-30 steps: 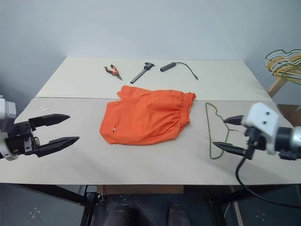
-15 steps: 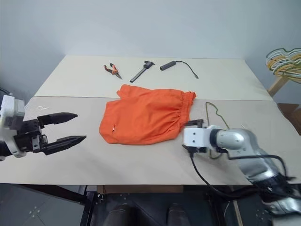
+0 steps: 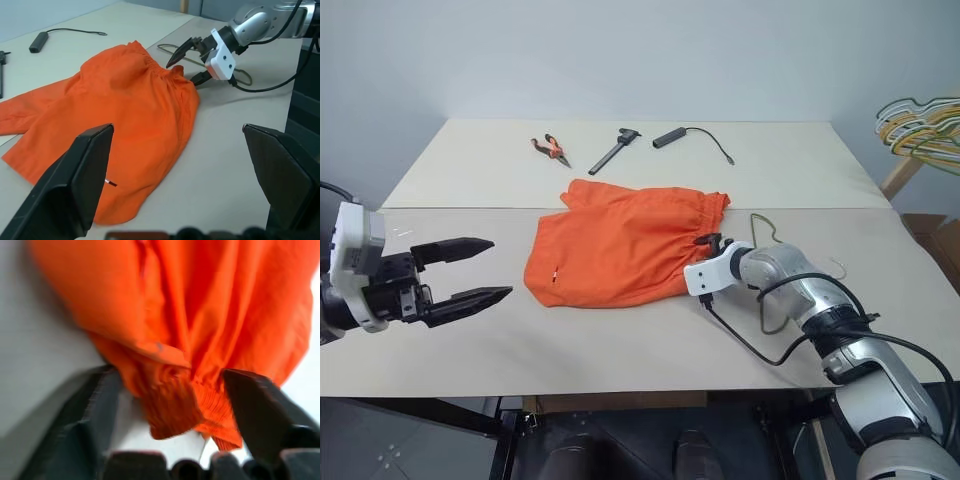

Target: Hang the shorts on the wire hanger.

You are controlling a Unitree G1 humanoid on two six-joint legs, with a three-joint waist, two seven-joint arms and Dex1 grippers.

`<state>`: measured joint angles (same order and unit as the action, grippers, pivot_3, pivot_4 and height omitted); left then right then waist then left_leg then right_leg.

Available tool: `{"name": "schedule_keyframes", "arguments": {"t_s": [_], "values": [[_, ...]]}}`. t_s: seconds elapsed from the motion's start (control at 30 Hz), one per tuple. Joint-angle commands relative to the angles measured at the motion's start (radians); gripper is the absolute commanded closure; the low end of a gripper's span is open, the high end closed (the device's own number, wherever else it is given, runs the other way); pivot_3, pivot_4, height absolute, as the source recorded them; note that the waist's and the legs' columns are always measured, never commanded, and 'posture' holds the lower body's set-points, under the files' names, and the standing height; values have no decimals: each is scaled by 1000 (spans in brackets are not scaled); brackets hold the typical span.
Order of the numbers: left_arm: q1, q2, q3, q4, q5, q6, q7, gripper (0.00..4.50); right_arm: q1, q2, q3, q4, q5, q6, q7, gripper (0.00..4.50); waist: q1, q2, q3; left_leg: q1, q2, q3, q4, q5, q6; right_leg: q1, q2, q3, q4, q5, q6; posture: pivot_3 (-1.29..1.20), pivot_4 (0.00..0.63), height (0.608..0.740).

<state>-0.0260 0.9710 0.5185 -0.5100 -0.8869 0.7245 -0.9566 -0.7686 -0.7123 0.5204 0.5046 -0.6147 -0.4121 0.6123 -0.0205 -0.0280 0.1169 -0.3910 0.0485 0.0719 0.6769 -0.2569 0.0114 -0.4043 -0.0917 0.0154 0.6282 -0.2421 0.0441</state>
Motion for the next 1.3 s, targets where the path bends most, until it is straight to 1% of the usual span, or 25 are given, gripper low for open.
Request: {"name": "schedule_keyframes", "arguments": {"t_s": [0.03,0.13,0.17,0.27,0.37,0.53,0.7,0.87,0.93,1.0,1.17,1.3], "values": [[4,-5,12,-28,1,-22,4,0,-18,8,17,42,-15,-59,23,1953,-1,0,0,0,0,0,0,0,0,0,0,0,0,0,0,45,126,740],[24,-7,13,-37,14,-29,4,0,-13,0,8,45,-8,-81,30,3031,-1,0,0,0,0,0,0,0,0,0,0,0,1,0,0,43,126,740],[33,-8,4,-41,30,-41,-2,0,-9,-2,5,41,-8,-86,29,3327,-1,0,0,0,0,0,0,0,0,0,0,0,1,0,0,41,126,740],[54,-6,-38,-47,87,-83,-15,0,8,-14,-8,19,-3,-100,24,4423,3,0,0,0,0,0,0,0,0,0,0,0,1,0,0,37,125,740],[61,7,-110,-29,185,-139,-19,0,39,-46,-33,-44,16,-132,15,4476,6,0,0,0,0,1,0,0,0,0,0,0,1,0,0,37,122,740],[69,40,-283,61,465,-351,-35,0,145,-117,-106,-225,108,-161,50,4476,9,1,0,-1,0,1,-1,0,0,-1,0,0,0,0,0,13,116,740],[-31,28,-479,230,729,-518,11,0,231,-160,-160,-344,158,-149,79,4476,9,1,0,0,0,2,0,0,0,-1,0,0,1,0,0,-20,107,740],[-154,-7,-636,429,913,-661,21,0,259,-165,-196,-387,180,-138,96,4476,3,1,0,-1,0,4,0,0,0,-1,0,1,1,0,0,-37,100,740],[-226,-58,-701,527,994,-691,60,378,264,-162,-207,-404,189,-128,102,4500,4,1,0,-1,0,4,0,0,0,-1,0,1,1,0,0,-45,96,740],[-279,-95,-747,609,1050,-733,75,865,266,-159,-214,-415,195,-122,107,4500,9,3,-2,0,0,4,1,0,0,0,-1,0,1,0,1,-53,94,740],[-385,-178,-782,756,1121,-770,129,2461,282,-166,-231,-433,202,-111,114,4500,8,7,-9,2,0,5,2,0,0,2,-1,1,2,1,2,-63,92,740],[-423,-195,-782,814,1142,-803,140,3736,292,-161,-236,-442,207,-103,119,4500,2,7,-10,2,0,5,2,0,0,2,-1,1,2,1,2,-63,90,740]]}}
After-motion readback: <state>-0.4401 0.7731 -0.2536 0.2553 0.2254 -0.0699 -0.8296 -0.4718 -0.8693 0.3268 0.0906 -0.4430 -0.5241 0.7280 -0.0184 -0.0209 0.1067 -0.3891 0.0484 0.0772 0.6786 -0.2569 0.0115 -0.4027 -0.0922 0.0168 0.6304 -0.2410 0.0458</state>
